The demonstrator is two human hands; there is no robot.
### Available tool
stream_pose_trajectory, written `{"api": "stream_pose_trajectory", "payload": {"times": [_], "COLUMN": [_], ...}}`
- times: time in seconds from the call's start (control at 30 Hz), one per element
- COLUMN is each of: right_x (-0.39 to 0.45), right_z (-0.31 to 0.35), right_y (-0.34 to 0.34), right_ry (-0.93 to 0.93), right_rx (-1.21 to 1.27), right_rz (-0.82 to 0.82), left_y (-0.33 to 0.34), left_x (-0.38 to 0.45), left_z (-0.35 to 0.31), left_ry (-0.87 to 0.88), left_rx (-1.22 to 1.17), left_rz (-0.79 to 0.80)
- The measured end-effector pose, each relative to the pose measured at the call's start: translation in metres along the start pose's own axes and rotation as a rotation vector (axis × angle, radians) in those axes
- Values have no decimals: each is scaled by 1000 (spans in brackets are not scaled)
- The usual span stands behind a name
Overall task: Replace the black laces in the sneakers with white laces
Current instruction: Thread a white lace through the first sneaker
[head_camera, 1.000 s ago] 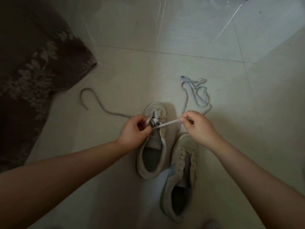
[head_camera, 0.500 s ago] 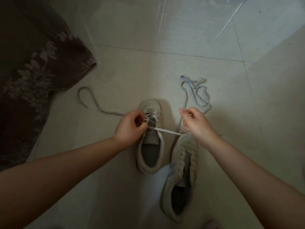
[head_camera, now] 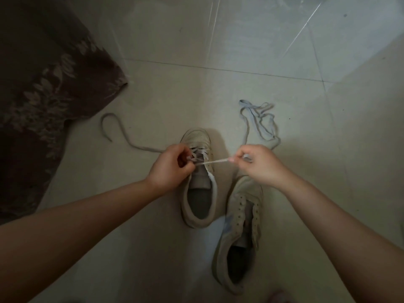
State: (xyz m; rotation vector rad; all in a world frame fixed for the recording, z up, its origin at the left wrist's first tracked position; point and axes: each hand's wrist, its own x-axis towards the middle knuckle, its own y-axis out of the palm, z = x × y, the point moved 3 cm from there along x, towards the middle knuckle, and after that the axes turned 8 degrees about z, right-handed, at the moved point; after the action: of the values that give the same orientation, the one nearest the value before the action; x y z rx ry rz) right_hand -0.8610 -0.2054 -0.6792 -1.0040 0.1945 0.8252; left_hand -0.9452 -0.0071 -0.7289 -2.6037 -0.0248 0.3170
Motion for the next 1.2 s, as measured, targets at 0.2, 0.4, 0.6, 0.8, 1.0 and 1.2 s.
{"api": "stream_pose_trajectory", "payload": {"times": [0.2, 0.4, 0.6, 0.8, 1.0, 1.2], "right_x": [-2, -5, -16, -15, -14, -8], "right_z": [-10, 4, -2, -3, 38, 95], "right_y": [-6, 3, -4, -17, -20, 4], "right_ry": [6, -41, -23, 2, -158, -305], "right_rx": [238, 47, -5, 80, 345, 502], "right_rz": [49, 252, 402, 334, 215, 328], "left_y": [7, 8, 4, 6, -11, -25], "left_x": [6, 4, 4, 2, -1, 9], "left_z": [8, 10, 12, 8, 19, 19], "left_ry": [-15, -29, -29, -28, -28, -110], "left_rx": [25, 39, 65, 55, 310, 565], "left_rz": [29, 22, 11, 2, -29, 87]}}
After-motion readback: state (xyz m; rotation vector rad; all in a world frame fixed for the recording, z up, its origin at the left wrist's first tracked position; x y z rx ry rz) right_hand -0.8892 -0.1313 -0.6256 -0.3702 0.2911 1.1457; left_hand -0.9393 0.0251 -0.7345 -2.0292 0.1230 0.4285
